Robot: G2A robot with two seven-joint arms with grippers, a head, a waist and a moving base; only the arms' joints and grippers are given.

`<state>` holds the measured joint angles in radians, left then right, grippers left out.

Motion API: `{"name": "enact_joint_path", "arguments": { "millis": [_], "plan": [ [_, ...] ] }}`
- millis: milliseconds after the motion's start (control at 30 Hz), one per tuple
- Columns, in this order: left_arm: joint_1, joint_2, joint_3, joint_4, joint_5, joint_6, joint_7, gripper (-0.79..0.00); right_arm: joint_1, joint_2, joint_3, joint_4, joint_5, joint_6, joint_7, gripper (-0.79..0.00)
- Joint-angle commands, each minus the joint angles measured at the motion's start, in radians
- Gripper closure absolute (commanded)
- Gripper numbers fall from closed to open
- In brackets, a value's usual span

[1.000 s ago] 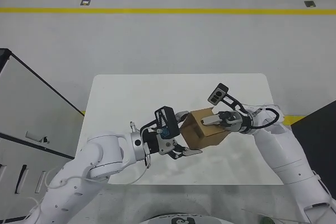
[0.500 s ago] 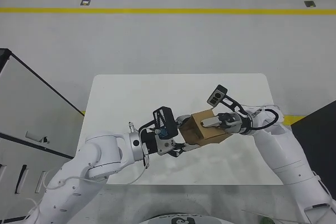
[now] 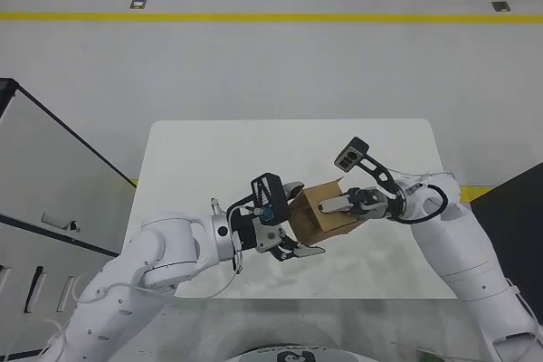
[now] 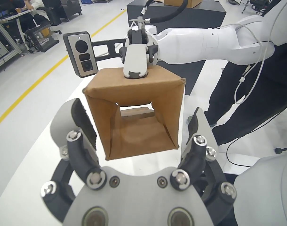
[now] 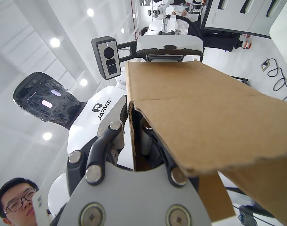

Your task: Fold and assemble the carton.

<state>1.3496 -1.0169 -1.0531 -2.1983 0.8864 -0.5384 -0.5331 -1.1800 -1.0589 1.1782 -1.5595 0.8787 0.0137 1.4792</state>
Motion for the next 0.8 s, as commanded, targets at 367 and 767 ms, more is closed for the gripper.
{"name": "enact_joint_path", "arguments": {
  "millis": [367,767],
  "plan": [
    [-0.014,-0.004,0.02,-0.001,0.004,0.027,-0.028,-0.425,-0.015,0.004,0.017,-0.021,-0.022,-0.015,-0.025,0.0],
    [-0.021,-0.007,0.029,0.001,-0.005,0.031,-0.041,-0.434,-0.037,0.008,0.032,-0.044,-0.037,-0.026,-0.051,0.0]
  ]
}}
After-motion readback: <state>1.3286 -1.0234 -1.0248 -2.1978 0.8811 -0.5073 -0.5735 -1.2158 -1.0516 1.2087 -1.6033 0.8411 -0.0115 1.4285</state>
